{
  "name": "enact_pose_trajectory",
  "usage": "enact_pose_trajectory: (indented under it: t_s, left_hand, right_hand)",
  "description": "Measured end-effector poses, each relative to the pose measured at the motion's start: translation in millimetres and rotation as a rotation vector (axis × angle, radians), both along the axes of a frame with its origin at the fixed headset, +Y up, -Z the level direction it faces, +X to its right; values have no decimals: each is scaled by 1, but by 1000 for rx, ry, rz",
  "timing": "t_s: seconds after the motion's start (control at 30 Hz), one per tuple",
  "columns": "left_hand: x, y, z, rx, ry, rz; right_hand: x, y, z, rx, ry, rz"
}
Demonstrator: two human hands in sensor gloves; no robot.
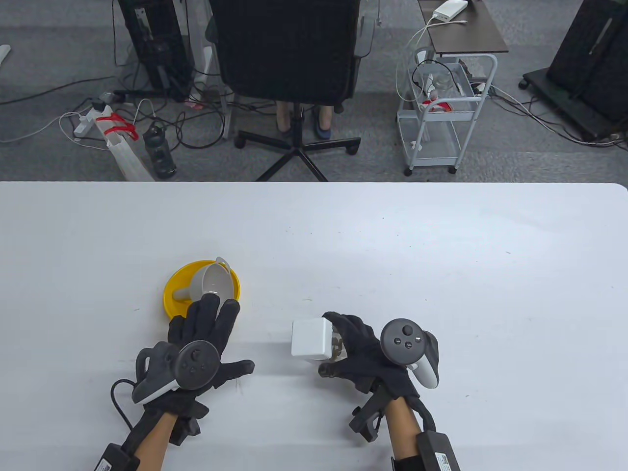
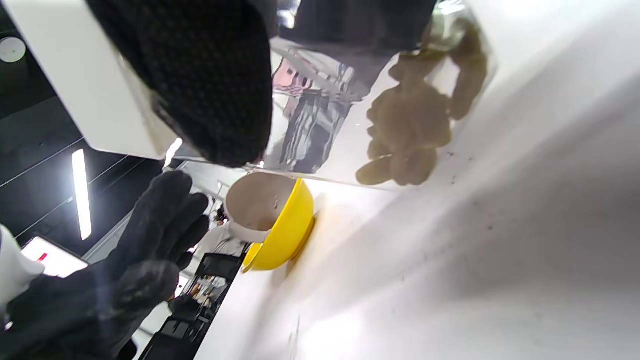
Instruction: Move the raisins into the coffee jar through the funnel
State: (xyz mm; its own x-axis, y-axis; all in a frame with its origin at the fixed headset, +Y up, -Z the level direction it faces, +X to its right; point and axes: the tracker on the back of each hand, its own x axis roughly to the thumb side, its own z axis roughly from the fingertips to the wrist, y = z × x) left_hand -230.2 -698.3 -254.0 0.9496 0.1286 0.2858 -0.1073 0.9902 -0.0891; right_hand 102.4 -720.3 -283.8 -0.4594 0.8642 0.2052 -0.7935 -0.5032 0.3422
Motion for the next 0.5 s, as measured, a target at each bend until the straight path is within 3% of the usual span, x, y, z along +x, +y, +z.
enact_pose_trajectory:
  t_s: [0.33,0.5]
  left_hand:
    - [10,4,8,43,-6,-17]
    - [11,2,8,35,-3,-44]
  right_hand:
    - [-2,-17,-7,-45,-114,90]
    - [-7,-20,-8,-61,-103,118]
